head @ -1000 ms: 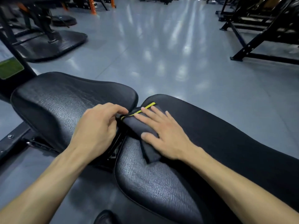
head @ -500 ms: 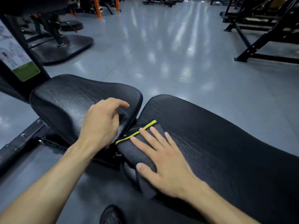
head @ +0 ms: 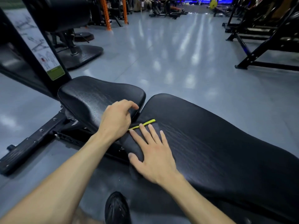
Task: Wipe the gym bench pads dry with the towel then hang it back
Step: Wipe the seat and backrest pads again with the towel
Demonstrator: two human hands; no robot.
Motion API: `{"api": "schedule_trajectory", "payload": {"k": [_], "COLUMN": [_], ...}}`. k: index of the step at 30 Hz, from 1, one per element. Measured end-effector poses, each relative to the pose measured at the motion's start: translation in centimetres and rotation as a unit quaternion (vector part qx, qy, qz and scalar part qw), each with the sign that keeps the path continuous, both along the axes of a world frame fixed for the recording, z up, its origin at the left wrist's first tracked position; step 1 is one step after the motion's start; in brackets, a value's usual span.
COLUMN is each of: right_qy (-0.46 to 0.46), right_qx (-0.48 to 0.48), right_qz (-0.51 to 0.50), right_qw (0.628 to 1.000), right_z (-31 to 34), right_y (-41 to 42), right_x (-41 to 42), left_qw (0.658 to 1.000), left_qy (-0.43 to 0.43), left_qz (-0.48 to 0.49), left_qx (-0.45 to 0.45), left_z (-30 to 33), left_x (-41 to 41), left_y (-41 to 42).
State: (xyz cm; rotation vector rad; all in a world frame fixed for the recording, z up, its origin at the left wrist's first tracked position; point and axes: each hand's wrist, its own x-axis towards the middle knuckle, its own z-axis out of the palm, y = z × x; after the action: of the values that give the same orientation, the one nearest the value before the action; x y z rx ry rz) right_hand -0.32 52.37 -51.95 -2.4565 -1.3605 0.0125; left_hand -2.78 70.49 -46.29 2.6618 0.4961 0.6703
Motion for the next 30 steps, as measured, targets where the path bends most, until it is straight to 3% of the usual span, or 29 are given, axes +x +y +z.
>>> {"api": "schedule_trajectory", "payload": {"k": [4, 8, 15, 25, 30], "right_qy": [0.001, 0.033, 0.064, 0.031, 0.010], "right_qx": [0.003, -0.002, 0.009, -0.017, -0.045], "right_qz": [-0.024, -0.109, -0.227, -0.197, -0.094], "right_qw": [1.000, 0.994, 0.972, 0.980, 0.995], "right_z": [-1.4, -2.7, -4.4, -3.4, -1.6], "right_y": [-5.9, -13.3, -20.0, -15.8, -8.9], "right_x": [-0.4, 1.1, 1.5, -0.3, 1.0], "left_qw": [0.999, 0.996, 0.995, 0.992, 1.000], "left_qy": [-0.003, 0.013, 0.014, -0.004, 0.005], "left_qz": [-0.001, 0.012, -0.034, 0.069, 0.028], "left_qx": [-0.049, -0.089, -0.094, -0.110, 0.000], "left_z": [0.2, 0.7, 2.2, 0.7, 0.4], "left_x": [0.4, 0.2, -3.6, -11.9, -11.2], "left_y": [-2.0, -4.1, -6.2, -1.6, 3.4]}}
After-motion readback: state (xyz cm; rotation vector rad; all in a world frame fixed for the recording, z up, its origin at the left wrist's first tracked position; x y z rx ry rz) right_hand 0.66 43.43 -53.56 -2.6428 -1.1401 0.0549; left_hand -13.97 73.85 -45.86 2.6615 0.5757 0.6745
